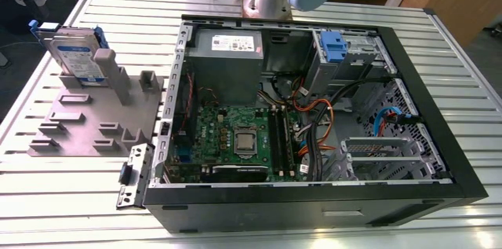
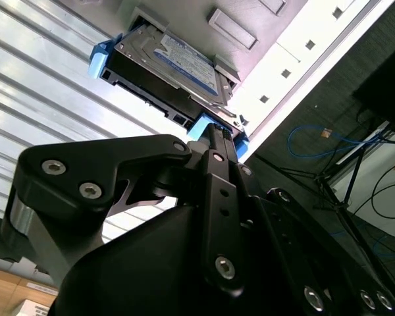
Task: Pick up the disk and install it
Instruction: 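Pick up the disk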
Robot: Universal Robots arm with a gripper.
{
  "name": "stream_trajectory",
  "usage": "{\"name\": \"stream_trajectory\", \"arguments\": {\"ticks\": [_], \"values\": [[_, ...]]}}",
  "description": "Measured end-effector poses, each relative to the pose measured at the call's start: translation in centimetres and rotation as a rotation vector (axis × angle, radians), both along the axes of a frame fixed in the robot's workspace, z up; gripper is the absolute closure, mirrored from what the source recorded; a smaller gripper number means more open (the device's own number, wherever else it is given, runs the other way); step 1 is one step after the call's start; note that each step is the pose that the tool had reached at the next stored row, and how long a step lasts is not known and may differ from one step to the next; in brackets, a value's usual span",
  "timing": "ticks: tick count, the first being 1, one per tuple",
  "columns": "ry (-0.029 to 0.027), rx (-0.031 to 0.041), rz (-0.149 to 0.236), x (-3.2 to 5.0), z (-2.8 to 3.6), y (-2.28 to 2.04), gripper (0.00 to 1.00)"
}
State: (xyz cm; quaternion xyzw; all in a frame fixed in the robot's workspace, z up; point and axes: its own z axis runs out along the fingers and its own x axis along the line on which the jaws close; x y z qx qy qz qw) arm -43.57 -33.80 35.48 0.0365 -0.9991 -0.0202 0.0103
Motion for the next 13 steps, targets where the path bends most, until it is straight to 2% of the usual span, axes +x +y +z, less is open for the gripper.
{"name": "stream_trajectory", "arguments": {"ticks": [8, 13], "values": [[0.0, 0.0, 0.006, 0.0, 0.0, 0.0, 0.89], [0.0, 0.0, 0.047, 0.0, 0.0, 0.0, 0.89]]}}
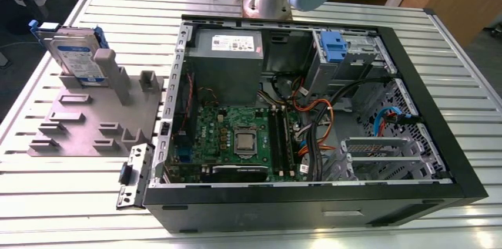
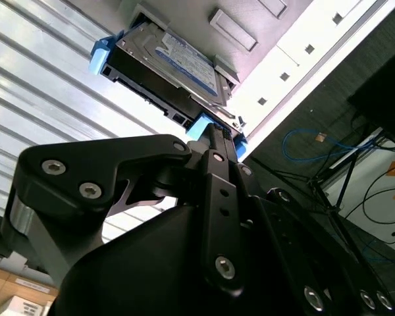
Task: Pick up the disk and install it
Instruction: 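Pick up the disk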
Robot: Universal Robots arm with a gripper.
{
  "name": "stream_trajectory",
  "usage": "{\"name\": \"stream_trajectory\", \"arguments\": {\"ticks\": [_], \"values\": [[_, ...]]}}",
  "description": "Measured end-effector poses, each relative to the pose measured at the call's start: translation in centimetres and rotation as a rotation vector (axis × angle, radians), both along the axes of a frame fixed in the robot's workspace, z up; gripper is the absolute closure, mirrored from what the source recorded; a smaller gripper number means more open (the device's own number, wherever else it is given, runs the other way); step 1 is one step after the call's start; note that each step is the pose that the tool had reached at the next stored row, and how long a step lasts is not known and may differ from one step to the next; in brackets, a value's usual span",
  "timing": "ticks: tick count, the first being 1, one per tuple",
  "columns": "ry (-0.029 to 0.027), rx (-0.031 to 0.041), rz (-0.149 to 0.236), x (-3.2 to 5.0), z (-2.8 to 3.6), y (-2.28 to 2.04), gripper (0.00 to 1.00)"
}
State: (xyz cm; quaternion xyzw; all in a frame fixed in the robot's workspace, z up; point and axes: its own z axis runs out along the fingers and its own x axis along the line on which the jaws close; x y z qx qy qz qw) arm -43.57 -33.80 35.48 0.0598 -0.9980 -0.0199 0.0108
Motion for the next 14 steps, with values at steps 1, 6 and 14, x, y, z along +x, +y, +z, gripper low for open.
{"name": "stream_trajectory", "arguments": {"ticks": [1, 6, 14], "values": [[0.0, 0.0, 0.011, 0.0, 0.0, 0.0, 0.89], [0.0, 0.0, 0.071, 0.0, 0.0, 0.0, 0.89], [0.0, 0.0, 0.163, 0.0, 0.0, 0.0, 0.89]]}}
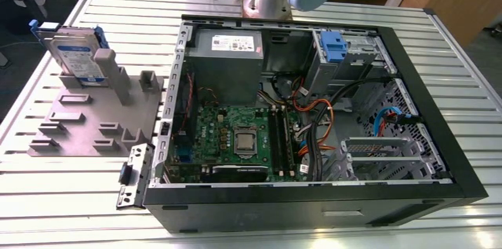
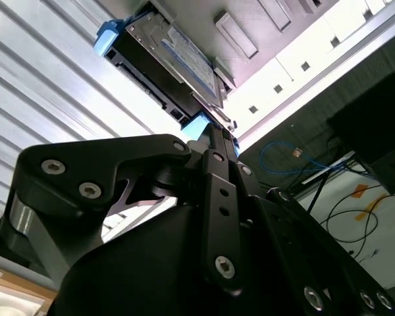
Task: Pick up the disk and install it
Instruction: 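Pick up the disk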
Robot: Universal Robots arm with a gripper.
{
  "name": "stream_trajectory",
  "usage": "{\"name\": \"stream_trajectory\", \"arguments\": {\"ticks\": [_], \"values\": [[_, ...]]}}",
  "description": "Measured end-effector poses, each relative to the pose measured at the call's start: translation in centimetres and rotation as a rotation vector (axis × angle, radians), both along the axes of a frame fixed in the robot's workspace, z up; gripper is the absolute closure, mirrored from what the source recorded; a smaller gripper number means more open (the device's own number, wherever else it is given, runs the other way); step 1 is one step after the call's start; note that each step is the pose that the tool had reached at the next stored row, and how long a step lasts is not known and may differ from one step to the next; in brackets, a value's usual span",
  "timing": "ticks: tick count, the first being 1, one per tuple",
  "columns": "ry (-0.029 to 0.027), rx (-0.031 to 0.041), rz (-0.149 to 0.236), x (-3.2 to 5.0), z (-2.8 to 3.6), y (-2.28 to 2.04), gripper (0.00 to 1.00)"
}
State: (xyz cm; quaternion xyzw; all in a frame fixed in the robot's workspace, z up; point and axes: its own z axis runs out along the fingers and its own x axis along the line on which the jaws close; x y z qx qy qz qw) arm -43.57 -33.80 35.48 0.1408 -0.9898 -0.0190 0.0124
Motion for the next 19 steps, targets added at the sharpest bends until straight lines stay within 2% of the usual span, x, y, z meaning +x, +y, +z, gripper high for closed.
{"name": "stream_trajectory", "arguments": {"ticks": [3, 19], "values": [[0.0, 0.0, 0.022, 0.0, 0.0, 0.0, 0.89], [0.0, -0.0001, 0.035, 0.0, 0.0, 0.0, 0.89]]}}
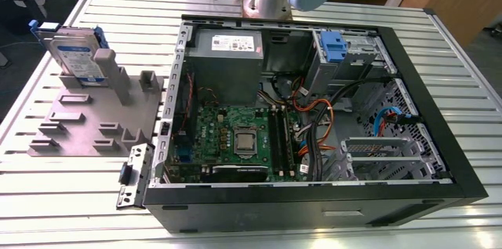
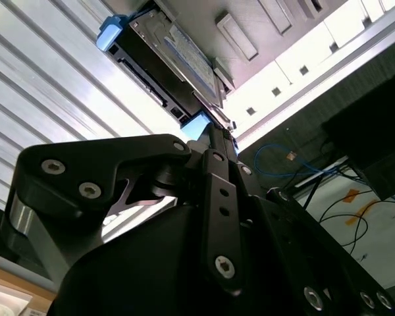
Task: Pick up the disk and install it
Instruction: 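Pick up the disk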
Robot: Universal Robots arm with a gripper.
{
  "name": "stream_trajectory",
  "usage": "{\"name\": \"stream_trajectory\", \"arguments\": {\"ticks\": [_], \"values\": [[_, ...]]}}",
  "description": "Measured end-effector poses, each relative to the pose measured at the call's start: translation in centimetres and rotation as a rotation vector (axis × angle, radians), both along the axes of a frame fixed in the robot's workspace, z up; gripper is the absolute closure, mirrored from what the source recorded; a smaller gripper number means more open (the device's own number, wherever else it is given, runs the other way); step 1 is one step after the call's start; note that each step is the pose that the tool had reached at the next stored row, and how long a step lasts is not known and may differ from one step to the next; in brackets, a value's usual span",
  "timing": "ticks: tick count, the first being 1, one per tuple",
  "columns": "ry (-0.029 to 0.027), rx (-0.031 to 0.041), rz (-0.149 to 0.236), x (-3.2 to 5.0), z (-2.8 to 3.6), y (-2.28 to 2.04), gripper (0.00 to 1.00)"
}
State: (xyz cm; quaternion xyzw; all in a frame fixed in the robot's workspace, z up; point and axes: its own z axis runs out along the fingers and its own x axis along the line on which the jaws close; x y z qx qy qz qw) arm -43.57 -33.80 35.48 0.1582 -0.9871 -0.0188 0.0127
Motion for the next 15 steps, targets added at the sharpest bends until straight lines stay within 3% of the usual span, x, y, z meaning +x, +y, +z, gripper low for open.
{"name": "stream_trajectory", "arguments": {"ticks": [15], "values": [[0.0, 0.0, 0.185, 0.0, 0.0, 0.0, 0.89]]}}
